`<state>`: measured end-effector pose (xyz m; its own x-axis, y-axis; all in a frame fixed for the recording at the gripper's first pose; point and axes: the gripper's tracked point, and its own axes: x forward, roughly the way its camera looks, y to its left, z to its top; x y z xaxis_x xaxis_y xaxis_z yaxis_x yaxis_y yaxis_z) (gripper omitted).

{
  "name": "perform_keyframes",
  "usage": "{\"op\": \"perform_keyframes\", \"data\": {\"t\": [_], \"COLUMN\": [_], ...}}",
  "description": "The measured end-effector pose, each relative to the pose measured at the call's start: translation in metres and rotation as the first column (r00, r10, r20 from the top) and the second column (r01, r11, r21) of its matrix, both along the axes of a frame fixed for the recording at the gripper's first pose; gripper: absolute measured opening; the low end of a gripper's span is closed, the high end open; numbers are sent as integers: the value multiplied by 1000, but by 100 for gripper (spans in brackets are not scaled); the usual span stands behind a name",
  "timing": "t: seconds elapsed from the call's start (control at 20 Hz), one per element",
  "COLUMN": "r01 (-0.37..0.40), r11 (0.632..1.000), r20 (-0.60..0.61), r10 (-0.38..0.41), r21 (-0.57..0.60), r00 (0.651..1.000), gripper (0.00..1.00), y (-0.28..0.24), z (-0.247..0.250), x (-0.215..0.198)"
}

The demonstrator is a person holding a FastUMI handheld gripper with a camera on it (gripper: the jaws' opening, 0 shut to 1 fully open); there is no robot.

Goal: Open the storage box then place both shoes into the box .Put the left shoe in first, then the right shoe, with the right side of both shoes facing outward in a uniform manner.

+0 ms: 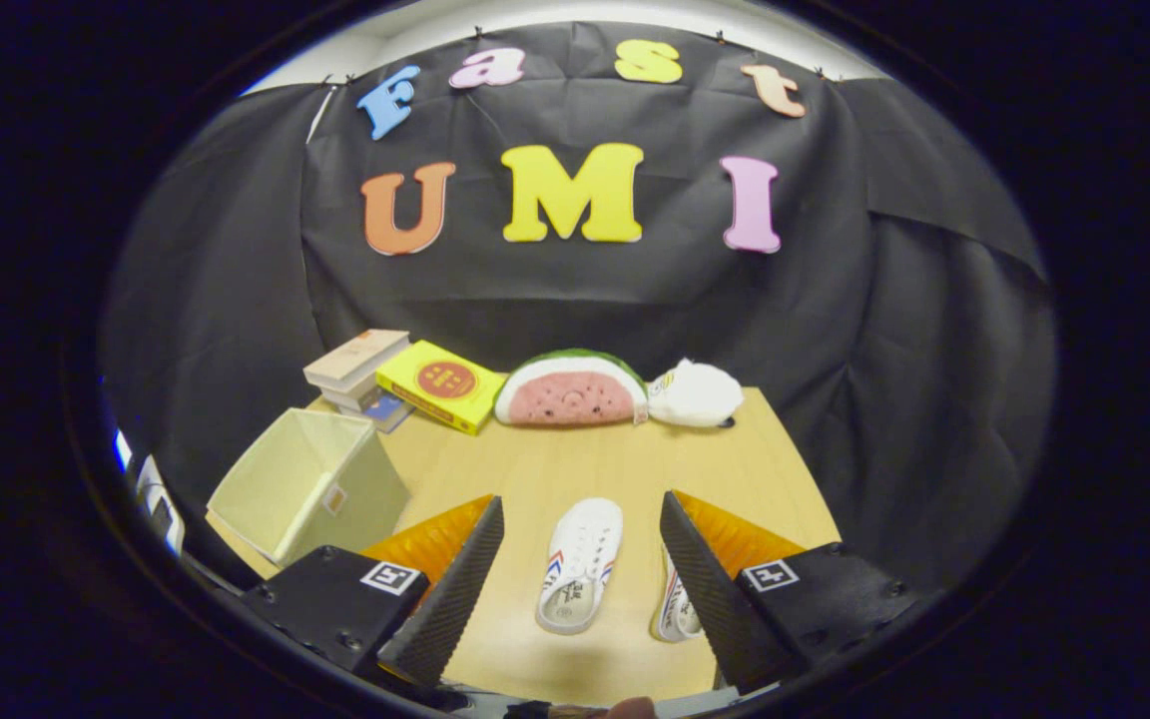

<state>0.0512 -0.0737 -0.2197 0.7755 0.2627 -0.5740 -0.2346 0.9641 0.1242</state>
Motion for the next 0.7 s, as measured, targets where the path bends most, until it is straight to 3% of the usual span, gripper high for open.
{"op": "perform_keyframes", "data": {"t": [0.35,0.7], "r01": [-39,-25], "r11": [999,1000], "r20": [-238,-409], "r10": [37,25], "r21": [-2,5], "r00": [970,912], "gripper": [100,100], "y": [-7,-6], "z": [-119,-189], "x": [31,51]}}
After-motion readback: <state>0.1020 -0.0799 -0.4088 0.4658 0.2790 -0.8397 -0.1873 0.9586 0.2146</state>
